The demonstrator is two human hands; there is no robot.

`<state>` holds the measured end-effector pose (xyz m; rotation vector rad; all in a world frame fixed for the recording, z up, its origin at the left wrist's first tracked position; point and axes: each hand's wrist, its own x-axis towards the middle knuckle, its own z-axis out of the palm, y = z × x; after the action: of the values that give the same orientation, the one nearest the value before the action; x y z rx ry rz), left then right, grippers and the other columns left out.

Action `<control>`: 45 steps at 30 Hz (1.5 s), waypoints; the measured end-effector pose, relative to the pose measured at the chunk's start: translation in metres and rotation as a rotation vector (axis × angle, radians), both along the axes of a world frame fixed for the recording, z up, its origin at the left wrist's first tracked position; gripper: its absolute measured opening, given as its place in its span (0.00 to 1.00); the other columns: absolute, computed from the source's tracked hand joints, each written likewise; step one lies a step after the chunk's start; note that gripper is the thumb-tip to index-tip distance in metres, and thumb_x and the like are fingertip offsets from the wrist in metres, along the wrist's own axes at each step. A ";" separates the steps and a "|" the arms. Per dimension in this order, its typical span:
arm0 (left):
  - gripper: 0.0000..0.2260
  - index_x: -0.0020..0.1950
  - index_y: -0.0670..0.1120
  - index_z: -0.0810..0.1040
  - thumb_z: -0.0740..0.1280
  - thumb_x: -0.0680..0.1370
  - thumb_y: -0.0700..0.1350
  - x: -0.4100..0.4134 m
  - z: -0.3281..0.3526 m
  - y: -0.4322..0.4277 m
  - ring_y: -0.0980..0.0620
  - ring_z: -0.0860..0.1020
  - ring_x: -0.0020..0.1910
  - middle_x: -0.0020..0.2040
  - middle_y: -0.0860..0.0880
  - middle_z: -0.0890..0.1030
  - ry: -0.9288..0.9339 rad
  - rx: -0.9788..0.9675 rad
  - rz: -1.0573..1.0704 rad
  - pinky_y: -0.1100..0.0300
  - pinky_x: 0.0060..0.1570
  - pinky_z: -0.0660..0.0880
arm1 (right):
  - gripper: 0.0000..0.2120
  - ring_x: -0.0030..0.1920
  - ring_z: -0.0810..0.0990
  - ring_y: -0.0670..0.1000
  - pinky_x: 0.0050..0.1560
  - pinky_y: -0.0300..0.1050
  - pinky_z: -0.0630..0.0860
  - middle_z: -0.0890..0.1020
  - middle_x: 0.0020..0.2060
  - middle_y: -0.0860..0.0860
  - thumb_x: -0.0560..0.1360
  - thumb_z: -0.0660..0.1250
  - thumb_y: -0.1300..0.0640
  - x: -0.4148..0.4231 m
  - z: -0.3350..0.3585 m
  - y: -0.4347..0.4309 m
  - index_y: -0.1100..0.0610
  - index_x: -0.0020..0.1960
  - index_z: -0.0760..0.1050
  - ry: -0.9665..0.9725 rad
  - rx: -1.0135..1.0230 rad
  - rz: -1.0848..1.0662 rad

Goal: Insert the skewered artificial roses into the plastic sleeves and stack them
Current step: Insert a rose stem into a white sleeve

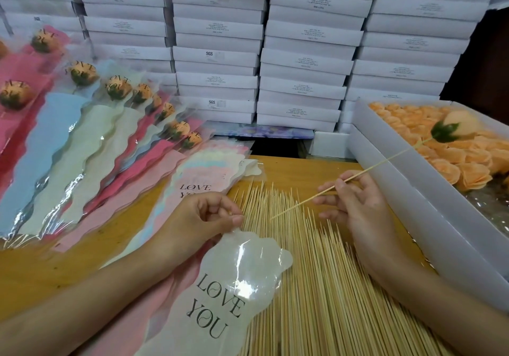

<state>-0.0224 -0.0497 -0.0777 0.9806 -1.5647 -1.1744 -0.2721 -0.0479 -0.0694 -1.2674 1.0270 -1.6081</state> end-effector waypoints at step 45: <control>0.05 0.49 0.44 0.84 0.72 0.74 0.38 0.004 0.011 0.016 0.50 0.83 0.41 0.44 0.45 0.85 -0.137 0.211 -0.426 0.60 0.42 0.80 | 0.14 0.44 0.84 0.47 0.47 0.41 0.80 0.86 0.49 0.51 0.76 0.67 0.58 0.008 0.000 0.005 0.49 0.61 0.75 0.167 0.096 0.250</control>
<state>-0.0187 -0.0335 -0.0666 0.8999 -1.8458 -1.6208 -0.2644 -0.0424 -0.0694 -1.4215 0.9904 -1.2666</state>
